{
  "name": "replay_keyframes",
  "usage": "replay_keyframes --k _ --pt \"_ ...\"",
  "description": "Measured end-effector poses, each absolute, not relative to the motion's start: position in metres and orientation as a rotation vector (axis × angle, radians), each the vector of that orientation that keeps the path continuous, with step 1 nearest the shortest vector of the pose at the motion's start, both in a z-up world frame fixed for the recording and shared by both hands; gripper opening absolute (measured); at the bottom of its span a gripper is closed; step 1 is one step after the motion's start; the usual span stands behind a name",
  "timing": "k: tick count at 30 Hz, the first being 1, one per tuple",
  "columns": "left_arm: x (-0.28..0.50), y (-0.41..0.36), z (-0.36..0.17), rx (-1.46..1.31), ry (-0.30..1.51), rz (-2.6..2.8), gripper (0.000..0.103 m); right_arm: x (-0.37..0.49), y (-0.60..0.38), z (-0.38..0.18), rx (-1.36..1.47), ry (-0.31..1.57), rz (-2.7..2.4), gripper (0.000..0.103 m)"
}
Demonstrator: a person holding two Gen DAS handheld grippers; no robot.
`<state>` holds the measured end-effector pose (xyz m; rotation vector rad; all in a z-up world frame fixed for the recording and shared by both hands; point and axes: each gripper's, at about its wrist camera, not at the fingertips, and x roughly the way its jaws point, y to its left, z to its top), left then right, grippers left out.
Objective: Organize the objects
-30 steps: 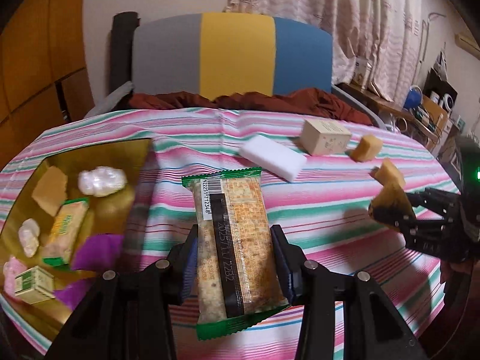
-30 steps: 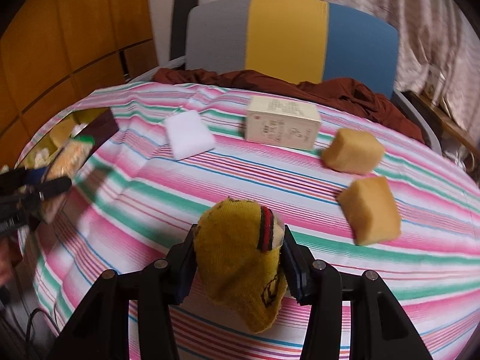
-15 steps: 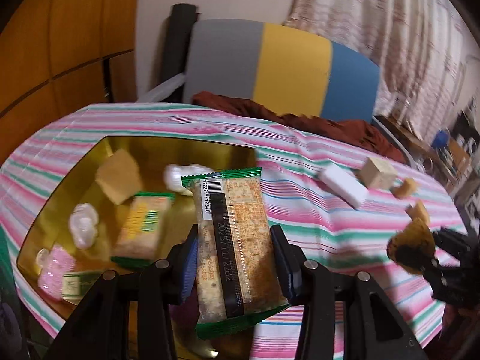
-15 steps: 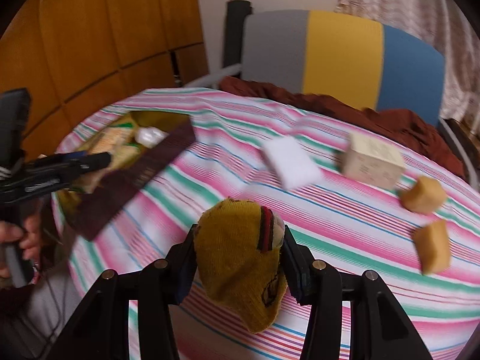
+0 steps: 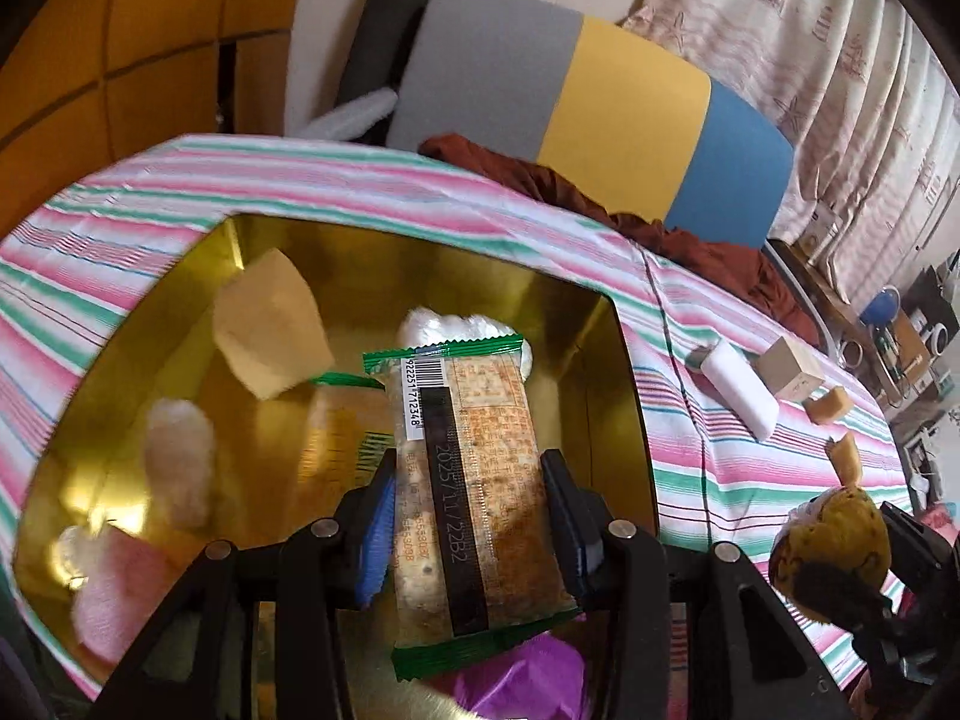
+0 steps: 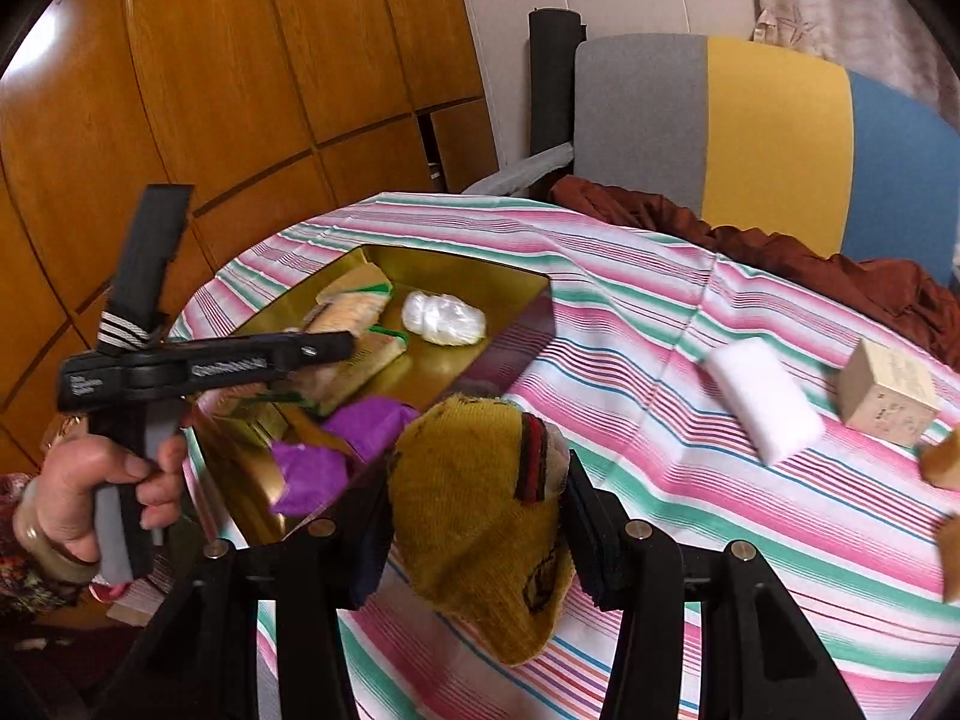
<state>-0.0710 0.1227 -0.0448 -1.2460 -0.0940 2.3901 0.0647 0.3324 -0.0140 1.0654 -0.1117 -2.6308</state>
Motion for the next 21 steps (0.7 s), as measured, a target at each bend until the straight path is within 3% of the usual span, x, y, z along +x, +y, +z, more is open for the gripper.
replay_keyframes --k 6,11,21 --pt "-0.086 0.135 -0.062 -1.343 -0.116 2.333 0.046 0.061 0.324 -0.009 1.059 -0.16 -2.633 0.051" --pt "-0.088 0.128 -0.057 -1.348 -0.192 2.329 0.058 0.057 0.322 -0.007 1.058 -0.181 -2.63 0.051" --pt "-0.062 0.054 -0.019 -1.209 -0.26 2.714 0.058 0.04 0.295 -0.015 1.082 -0.184 -2.581 0.051"
